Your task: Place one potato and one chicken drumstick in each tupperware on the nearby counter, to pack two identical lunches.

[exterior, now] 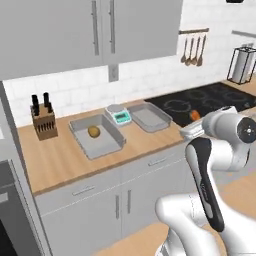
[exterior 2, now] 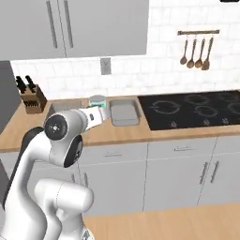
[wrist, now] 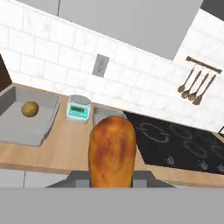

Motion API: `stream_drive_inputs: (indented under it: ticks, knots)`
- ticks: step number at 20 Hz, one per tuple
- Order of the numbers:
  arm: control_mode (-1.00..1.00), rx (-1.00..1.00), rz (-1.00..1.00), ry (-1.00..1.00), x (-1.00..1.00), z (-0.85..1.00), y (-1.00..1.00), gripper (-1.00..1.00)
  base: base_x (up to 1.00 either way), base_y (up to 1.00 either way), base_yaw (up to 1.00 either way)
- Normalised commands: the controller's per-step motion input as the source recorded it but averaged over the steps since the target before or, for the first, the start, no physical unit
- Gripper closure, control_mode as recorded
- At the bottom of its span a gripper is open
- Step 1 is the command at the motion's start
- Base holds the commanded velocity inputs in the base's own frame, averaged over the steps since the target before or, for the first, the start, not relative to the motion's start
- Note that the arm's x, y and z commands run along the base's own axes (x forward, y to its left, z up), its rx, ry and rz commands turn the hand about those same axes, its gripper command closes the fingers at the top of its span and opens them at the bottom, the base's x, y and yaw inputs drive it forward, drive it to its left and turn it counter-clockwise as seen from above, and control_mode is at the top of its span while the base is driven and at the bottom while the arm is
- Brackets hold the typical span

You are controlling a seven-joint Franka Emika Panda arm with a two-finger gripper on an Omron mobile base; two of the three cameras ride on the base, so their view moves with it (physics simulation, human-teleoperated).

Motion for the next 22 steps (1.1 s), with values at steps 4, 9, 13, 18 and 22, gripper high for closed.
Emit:
stream_drive_inputs:
  ticks: [4, 9, 13, 18, 22]
  knots:
    - [1.00, 0.00, 0.00, 0.00, 0.00, 0.00, 0.00, 1.00, 0.79, -0.06, 0.77]
    - [1.00, 0.00, 0.00, 0.00, 0.00, 0.00, 0.00, 1.00, 0.68, -0.21, 0.56]
    - [1.00, 0.00, 0.00, 0.00, 0.00, 0.00, 0.00, 1.00, 0.32, -0.65, 0.42]
    - [-1.00, 0.00, 0.11, 0.24, 0.00, -0.43, -0.16, 1.00, 0.00, -0.24, 0.09]
    - [-1.00, -0.06, 0.15, 0.50, 0.06, -0.50, 0.04, 1.00, 0.00, 0.00, 0.00]
